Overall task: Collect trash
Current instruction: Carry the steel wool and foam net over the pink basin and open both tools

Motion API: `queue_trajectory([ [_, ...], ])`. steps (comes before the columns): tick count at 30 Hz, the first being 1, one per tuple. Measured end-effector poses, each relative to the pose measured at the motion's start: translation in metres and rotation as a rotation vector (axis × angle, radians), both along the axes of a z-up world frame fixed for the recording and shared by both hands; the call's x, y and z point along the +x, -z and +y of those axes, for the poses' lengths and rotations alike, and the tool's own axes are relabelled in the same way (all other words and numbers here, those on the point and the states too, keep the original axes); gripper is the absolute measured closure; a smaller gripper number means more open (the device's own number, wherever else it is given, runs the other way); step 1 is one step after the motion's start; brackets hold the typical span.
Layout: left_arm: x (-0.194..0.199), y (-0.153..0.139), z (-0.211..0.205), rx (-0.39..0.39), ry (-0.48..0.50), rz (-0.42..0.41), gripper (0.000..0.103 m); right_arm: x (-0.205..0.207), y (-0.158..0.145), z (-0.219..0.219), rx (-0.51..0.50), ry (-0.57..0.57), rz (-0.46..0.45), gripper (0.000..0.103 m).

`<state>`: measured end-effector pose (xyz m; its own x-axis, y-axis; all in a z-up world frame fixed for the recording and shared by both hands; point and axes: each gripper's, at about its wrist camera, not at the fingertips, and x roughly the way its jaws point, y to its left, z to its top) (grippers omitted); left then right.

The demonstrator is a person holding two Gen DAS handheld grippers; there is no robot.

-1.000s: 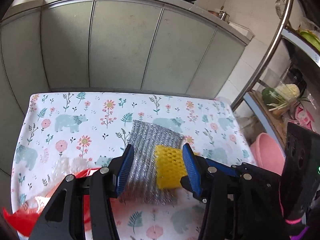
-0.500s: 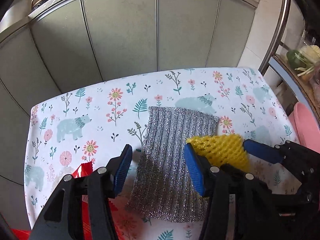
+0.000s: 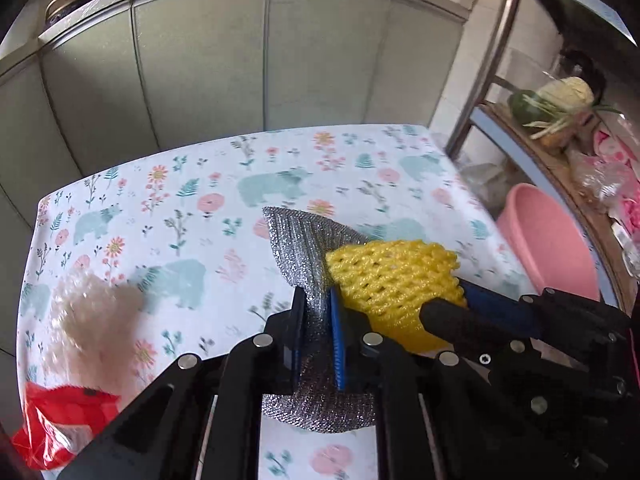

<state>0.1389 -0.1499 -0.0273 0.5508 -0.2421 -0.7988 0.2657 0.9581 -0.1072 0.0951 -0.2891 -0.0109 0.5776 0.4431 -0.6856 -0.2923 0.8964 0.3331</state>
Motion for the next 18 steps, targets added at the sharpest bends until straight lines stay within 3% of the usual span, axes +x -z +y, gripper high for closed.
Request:
queue_trajectory([
  [8, -0.046, -0.022, -0.009, -0.048, 0.038, -0.043, 0.092, -0.049, -0.012, -0.034, 0.018, 0.048, -0.015, 0.087],
  [18, -0.076, -0.055, -0.026, -0.135, 0.1, -0.096, 0.092, -0.078, -0.031, -0.081, 0.052, 0.172, -0.076, 0.087],
])
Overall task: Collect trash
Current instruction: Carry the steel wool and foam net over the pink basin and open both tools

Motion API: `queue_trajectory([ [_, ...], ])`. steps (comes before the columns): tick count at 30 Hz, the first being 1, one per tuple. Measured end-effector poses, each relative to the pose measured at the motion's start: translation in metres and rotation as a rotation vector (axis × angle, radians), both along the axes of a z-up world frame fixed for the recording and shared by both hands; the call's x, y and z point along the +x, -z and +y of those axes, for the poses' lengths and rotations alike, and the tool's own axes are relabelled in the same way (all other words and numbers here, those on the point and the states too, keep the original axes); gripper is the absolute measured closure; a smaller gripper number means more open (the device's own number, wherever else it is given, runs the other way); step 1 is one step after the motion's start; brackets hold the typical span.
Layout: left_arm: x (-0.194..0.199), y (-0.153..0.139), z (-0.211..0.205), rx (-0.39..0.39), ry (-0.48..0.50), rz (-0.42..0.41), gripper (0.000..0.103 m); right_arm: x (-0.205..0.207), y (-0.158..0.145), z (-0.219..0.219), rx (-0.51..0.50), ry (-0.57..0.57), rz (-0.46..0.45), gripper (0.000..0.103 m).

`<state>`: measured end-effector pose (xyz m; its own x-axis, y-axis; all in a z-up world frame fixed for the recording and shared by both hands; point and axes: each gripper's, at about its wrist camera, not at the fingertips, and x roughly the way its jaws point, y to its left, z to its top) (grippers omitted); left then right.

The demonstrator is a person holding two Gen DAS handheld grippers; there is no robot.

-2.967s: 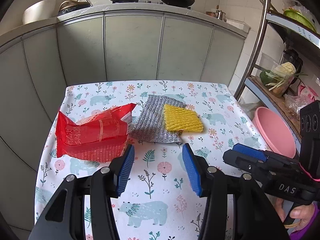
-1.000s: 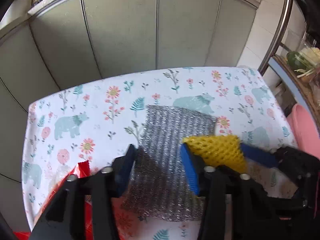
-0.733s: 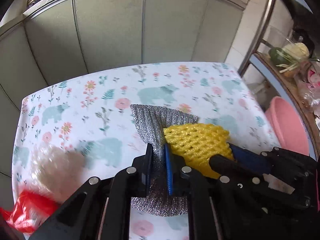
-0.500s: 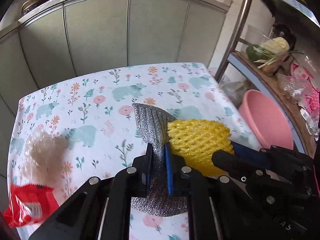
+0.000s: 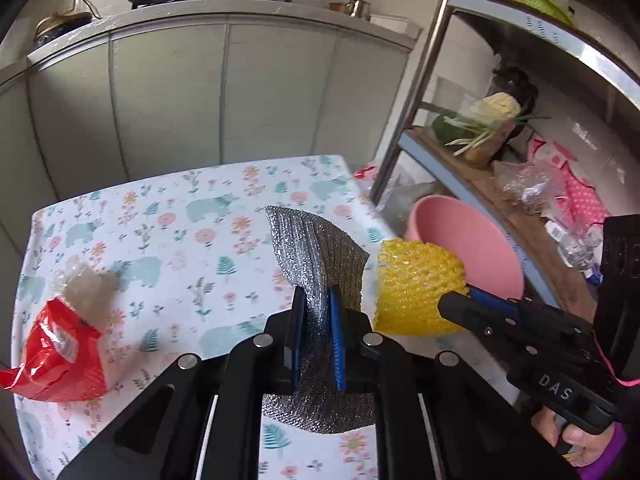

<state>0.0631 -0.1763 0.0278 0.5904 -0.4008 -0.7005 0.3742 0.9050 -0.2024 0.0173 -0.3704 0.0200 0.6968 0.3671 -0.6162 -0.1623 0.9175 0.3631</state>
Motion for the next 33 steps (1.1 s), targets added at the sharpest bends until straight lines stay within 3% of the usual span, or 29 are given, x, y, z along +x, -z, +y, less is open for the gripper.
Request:
queue_trajectory([
  [8, 0.0, -0.015, -0.059, -0.059, 0.129, -0.054, 0.092, -0.009, -0.01, -0.08, -0.016, 0.236, -0.031, 0.087],
  [14, 0.021, -0.014, -0.112, -0.113, 0.197, -0.035, 0.092, -0.007, 0.004, -0.117, -0.048, 0.351, 0.007, 0.087],
  [24, 0.048, 0.022, -0.186, -0.073, 0.249, 0.002, 0.091, 0.003, 0.034, -0.135, -0.106, 0.409, 0.088, 0.086],
  [33, 0.055, 0.03, -0.185, -0.098, 0.242, 0.016, 0.077, 0.008, 0.044, -0.138, -0.116, 0.419, 0.121, 0.077],
])
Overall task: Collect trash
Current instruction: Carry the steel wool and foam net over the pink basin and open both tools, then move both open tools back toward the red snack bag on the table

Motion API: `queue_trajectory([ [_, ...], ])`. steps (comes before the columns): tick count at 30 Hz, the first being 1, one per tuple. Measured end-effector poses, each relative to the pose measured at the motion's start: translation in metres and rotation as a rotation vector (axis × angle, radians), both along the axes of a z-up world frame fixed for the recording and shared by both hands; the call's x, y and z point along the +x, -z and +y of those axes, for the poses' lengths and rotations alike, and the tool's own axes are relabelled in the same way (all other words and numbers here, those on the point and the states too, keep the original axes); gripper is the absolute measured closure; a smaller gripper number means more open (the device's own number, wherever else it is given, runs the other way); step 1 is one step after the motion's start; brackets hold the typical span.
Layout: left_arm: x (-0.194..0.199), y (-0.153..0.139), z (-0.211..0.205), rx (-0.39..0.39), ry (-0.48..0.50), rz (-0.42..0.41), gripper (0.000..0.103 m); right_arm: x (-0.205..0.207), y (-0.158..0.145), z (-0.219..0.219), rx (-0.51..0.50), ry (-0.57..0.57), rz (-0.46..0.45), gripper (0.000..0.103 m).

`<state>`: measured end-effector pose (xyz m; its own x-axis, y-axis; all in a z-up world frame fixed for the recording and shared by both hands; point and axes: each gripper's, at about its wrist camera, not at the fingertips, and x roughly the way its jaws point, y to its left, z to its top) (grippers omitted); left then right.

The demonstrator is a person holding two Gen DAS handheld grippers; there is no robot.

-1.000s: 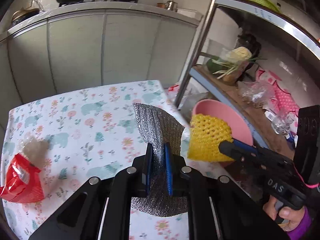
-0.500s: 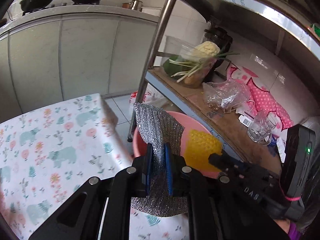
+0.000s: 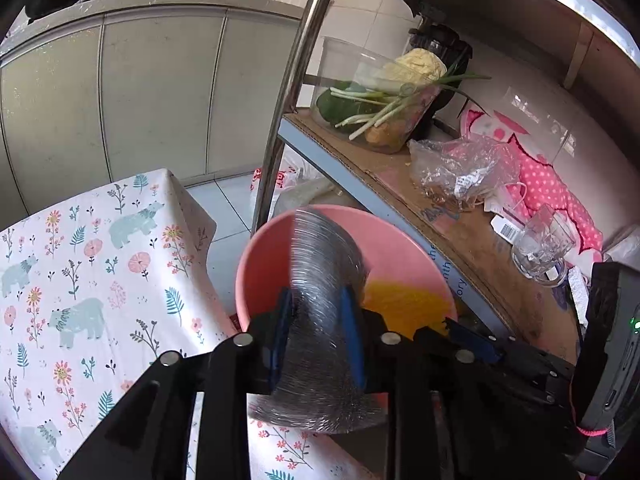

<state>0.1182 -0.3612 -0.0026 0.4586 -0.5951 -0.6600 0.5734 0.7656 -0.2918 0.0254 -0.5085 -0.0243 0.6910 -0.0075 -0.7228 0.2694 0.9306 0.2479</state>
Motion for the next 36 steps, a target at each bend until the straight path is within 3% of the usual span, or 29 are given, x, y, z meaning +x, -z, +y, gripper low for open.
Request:
queue_trajectory([
  [11, -0.005, -0.018, 0.022, -0.042, -0.031, -0.001, 0.072, -0.007, -0.012, 0.006, 0.014, -0.024, -0.028, 0.076],
  [15, -0.013, -0.025, 0.034, -0.046, -0.05, 0.004, 0.059, -0.012, -0.02, 0.017, 0.015, -0.051, -0.044, 0.076],
  [22, -0.038, -0.038, 0.062, -0.05, -0.062, -0.021, 0.057, -0.023, -0.034, 0.043, 0.011, -0.108, -0.06, 0.076],
  [25, -0.051, -0.045, 0.077, -0.05, -0.073, -0.034, 0.056, -0.026, -0.037, 0.054, 0.026, -0.136, -0.067, 0.061],
  [36, -0.09, -0.051, 0.142, -0.014, -0.133, -0.084, 0.053, -0.03, -0.044, 0.117, 0.061, -0.292, -0.06, 0.059],
])
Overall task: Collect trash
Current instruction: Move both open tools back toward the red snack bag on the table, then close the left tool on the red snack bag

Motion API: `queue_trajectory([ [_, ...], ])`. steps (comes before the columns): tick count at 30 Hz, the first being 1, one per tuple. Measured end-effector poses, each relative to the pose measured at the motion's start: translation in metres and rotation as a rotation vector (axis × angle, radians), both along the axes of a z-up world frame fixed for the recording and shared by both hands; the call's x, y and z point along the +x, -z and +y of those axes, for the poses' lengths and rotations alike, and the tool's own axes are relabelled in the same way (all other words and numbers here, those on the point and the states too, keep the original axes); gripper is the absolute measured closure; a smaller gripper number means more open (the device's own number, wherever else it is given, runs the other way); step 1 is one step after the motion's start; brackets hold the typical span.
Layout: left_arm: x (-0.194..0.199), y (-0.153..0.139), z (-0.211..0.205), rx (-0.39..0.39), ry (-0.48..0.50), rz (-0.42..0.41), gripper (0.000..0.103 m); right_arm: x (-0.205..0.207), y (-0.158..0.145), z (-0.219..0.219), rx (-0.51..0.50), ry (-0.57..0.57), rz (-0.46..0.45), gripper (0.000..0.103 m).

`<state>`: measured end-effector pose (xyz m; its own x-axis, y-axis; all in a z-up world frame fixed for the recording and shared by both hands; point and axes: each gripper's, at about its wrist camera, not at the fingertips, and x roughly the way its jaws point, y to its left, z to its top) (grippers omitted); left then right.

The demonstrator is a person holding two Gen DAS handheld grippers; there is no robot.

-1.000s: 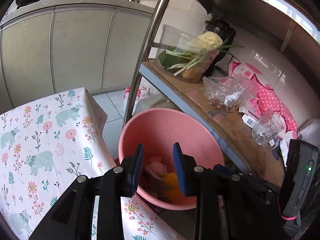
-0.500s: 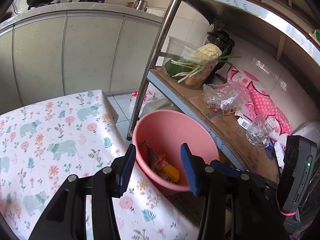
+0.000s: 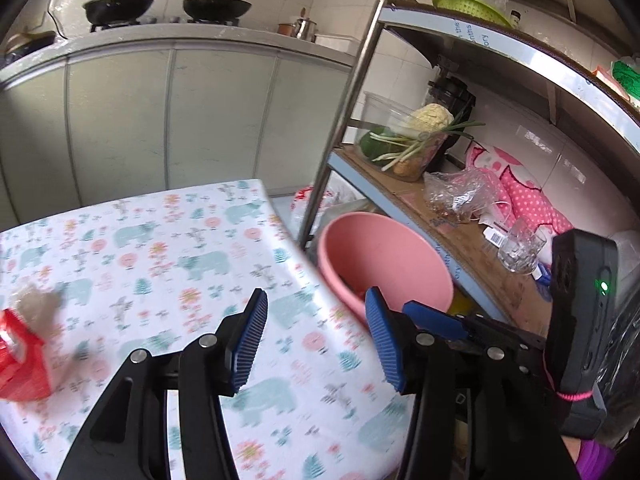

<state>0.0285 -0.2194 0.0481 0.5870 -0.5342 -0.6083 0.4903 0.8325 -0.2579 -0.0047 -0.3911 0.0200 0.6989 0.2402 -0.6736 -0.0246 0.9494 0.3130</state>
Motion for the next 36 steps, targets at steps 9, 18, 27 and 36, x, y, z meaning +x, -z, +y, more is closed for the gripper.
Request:
queue_trajectory([
  [9, -0.027, -0.006, 0.089, 0.066, -0.119, -0.078, 0.053, 0.003, 0.005, 0.083, -0.003, -0.182, 0.023, 0.059],
  [18, -0.039, 0.0, 0.191, 0.159, -0.285, -0.103, 0.052, 0.014, 0.018, 0.153, 0.015, -0.342, 0.067, 0.059],
  [27, -0.018, 0.014, 0.237, 0.377, -0.222, -0.125, 0.045, 0.024, 0.029, 0.183, -0.001, -0.406, 0.107, 0.059],
  [36, 0.017, 0.055, 0.246, 0.428, -0.157, -0.016, 0.046, 0.06, 0.023, 0.199, 0.008, -0.449, 0.082, 0.059],
])
